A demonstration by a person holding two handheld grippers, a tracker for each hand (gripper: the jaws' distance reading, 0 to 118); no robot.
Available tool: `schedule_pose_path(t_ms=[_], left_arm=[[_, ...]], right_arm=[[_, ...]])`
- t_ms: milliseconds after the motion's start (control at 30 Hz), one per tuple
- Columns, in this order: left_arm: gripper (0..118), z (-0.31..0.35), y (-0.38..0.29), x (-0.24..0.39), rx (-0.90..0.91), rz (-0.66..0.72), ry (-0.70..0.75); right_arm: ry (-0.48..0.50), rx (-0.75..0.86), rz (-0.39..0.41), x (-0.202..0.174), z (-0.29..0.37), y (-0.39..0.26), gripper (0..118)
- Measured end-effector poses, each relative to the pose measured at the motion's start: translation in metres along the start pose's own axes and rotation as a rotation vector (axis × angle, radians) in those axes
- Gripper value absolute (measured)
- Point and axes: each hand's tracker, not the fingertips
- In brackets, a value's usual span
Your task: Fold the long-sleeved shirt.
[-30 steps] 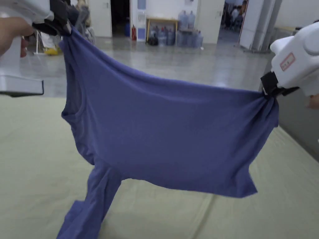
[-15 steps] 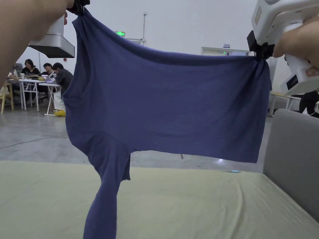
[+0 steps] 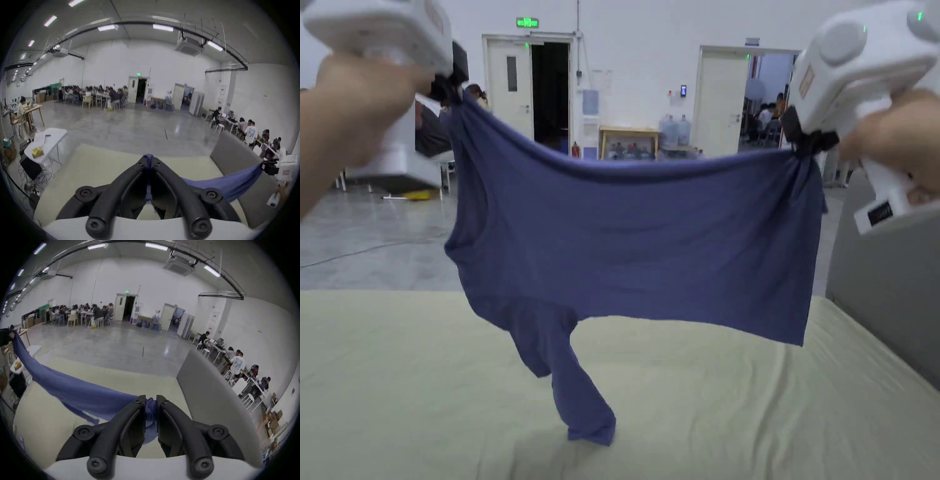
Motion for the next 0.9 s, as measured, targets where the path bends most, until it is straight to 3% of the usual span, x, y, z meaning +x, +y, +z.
schedule_pose_path(t_ms=[100, 167, 233, 333, 433, 500, 633, 767, 900], left_arm=[[1, -0.011, -0.077, -0.017, -0.110, 0.044, -0.032], [1, -0.013, -0.128, -0.024, -0.177, -0.006, -0.068], [1, -0.003, -0.185, -0.031, -0.222, -0.068, -0.053], [1, 0.042, -0.273, -0.049, -0.157, 0.077, -0.113], [1, 0.078, -0.347, -0.055, -0.219, 0.098, -0.104], [1, 0.107, -0.395, -0.054, -0.286, 0.062, -0.100], [1, 0.149, -0.469, -0.074, -0.404, 0.109, -0.118], [1, 0.193, -0.526, -0.085, -0.507, 0.043, -0.076], [1, 0.236, -0.562, -0.106, -0.572, 0.046, -0.044]], right_arm=[[0.061, -0.064, 0.069, -0.021, -0.035, -0.076, 14], [0.110, -0.112, 0.104, -0.035, -0.049, -0.131, 14], [0.156, -0.157, 0.097, -0.048, -0.054, -0.195, 14], [0.253, -0.215, 0.021, -0.066, -0.042, -0.287, 14], [0.240, -0.229, 0.055, -0.080, -0.026, -0.365, 14], [0.263, -0.293, -0.031, -0.082, -0.015, -0.413, 14], [0.276, -0.347, -0.082, -0.085, 0.022, -0.489, 14], [0.285, -0.378, -0.103, -0.091, 0.064, -0.541, 14], [0.233, -0.435, -0.026, -0.098, 0.098, -0.584, 14]])
